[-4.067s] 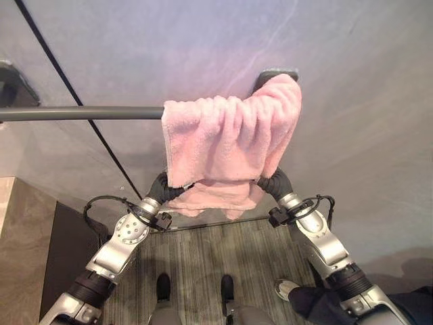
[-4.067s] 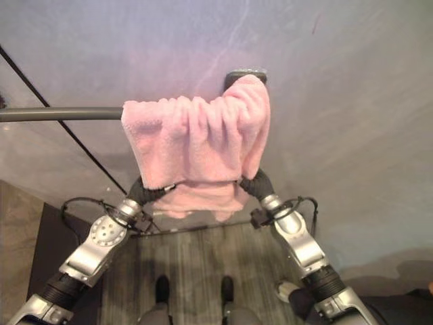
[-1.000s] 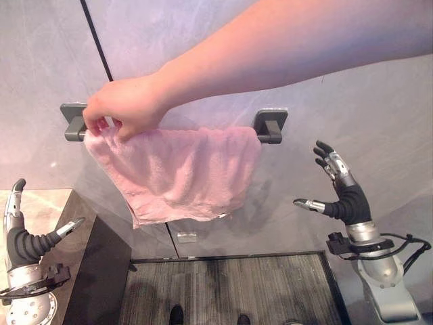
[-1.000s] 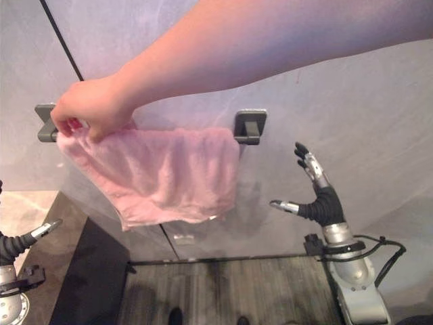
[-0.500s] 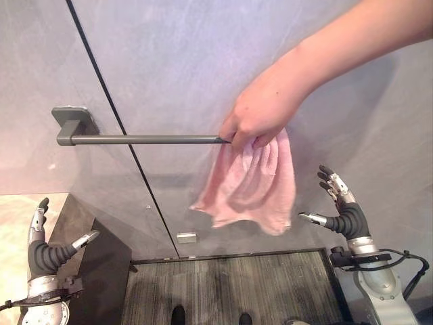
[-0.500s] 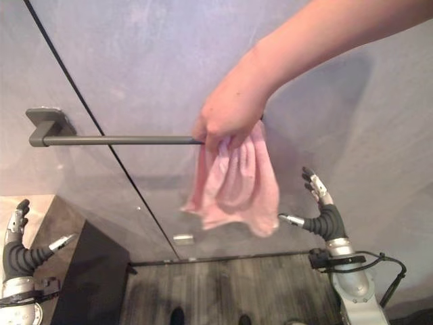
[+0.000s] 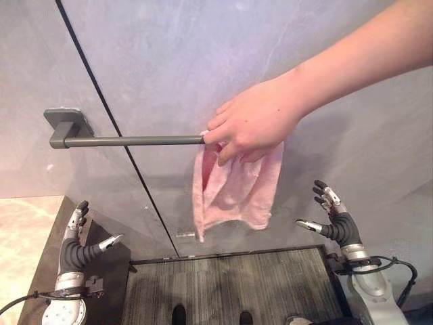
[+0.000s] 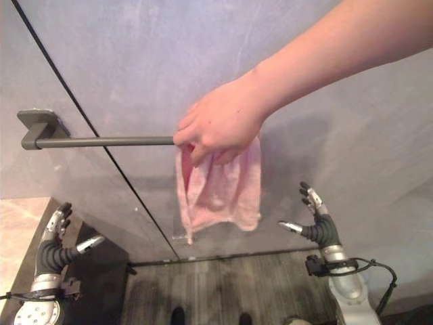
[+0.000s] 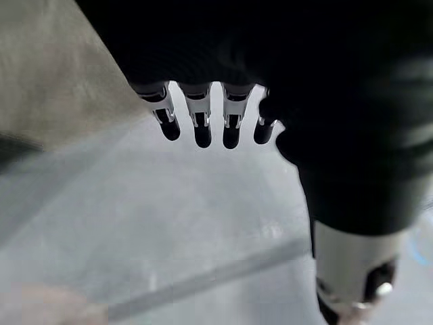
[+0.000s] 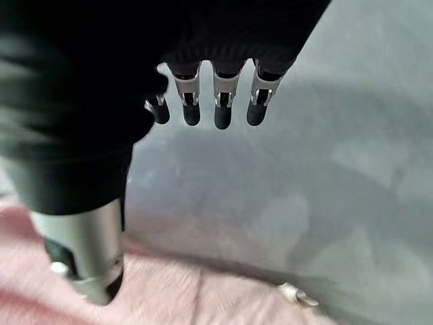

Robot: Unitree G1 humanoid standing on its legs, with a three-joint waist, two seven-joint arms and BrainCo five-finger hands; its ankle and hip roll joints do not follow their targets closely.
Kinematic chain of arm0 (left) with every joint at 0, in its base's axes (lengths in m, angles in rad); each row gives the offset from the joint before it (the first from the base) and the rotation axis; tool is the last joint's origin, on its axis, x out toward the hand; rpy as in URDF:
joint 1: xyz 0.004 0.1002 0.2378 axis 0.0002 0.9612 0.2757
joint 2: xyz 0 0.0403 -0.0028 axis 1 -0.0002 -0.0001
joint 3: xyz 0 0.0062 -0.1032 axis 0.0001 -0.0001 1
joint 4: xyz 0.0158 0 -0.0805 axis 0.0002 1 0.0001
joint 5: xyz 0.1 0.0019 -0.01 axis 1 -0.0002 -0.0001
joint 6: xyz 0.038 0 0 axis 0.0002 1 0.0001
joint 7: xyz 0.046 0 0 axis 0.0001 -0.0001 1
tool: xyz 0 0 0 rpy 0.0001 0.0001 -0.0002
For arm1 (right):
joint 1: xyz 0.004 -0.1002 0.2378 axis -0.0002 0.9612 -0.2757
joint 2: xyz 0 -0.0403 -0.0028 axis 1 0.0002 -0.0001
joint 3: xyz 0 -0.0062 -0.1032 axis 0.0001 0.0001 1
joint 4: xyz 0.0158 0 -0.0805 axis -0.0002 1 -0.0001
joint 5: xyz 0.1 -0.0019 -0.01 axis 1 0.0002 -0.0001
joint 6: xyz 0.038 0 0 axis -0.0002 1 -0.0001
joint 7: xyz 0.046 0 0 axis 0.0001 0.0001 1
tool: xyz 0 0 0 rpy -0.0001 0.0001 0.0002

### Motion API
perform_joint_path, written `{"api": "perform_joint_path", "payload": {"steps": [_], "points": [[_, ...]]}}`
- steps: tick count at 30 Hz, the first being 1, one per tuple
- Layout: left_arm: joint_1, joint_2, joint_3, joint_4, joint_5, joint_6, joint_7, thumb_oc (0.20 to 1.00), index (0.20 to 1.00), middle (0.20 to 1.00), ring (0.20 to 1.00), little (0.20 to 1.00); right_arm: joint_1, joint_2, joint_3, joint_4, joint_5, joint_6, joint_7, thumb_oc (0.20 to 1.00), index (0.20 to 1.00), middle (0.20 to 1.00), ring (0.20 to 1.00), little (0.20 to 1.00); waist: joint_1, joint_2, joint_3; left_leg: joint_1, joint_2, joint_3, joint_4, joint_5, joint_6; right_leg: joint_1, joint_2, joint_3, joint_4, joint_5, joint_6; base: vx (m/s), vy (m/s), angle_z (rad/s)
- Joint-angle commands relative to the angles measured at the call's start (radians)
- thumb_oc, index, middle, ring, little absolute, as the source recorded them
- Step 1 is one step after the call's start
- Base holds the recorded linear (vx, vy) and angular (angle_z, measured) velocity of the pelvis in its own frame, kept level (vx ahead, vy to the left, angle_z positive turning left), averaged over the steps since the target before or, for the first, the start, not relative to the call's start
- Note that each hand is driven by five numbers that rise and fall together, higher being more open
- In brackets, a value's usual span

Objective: Put brush and paste in cup on sink, flatten towel.

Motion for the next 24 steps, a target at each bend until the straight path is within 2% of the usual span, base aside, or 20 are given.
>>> {"api": "perform_joint_path", "payload": {"steps": [1,3,7,19,24], "points": [[-0.064,0.09,-0.023,-0.003,-0.081,-0.026,-0.064,1.0,1.0,1.0,1.0,1.0,-0.062,-0.01,0.006,0.002,0.166,-0.017,0.055,1.0,1.0,1.0,1.0,1.0,0.001,-0.043,0.002,0.016,0.035,0.024,0.005,-0.036,-0.011,-0.062,-0.15,-0.082,0.006,0.083,0.105,0.0,0.0,0.0],[-0.096,0.123,-0.067,0.0,-0.133,-0.021,-0.113,1.0,1.0,1.0,1.0,1.0,-0.107,-0.032,0.035,0.088,0.263,0.003,0.092,1.0,1.0,1.0,1.0,1.0,0.005,-0.049,0.002,0.013,0.034,0.027,0.005,-0.035,-0.008,-0.069,-0.15,-0.075,0.006,0.086,0.106,0.03,0.0,-0.04],[-0.119,0.152,-0.097,-0.001,-0.176,-0.017,-0.149,1.0,1.0,1.0,1.0,1.0,-0.155,-0.042,0.055,0.127,0.337,0.009,0.119,1.0,1.0,1.0,1.0,1.0,0.008,-0.053,0.003,0.004,0.035,0.028,0.005,-0.034,-0.009,-0.082,-0.148,-0.071,0.006,0.086,0.104,0.02,-0.004,-0.09],[-0.227,0.195,-0.178,0.015,-0.234,-0.018,-0.194,1.0,1.0,1.0,1.0,1.0,-0.316,-0.087,0.157,0.172,0.407,0.027,0.163,1.0,1.0,1.0,1.0,1.0,0.021,-0.051,0.022,-0.026,0.045,0.019,0.005,-0.025,-0.017,-0.108,-0.139,-0.072,0.006,0.08,0.097,0.0,-0.004,-0.01],[-0.321,0.216,-0.235,-0.001,-0.271,-0.027,-0.207,1.0,1.0,1.0,1.0,1.0,-0.427,-0.117,0.221,0.191,0.487,0.043,0.197,1.0,1.0,1.0,1.0,1.0,0.029,-0.043,0.042,-0.059,0.047,0.006,0.005,-0.012,-0.026,-0.131,-0.137,-0.076,0.006,0.079,0.094,0.0,-0.023,0.02]]}}
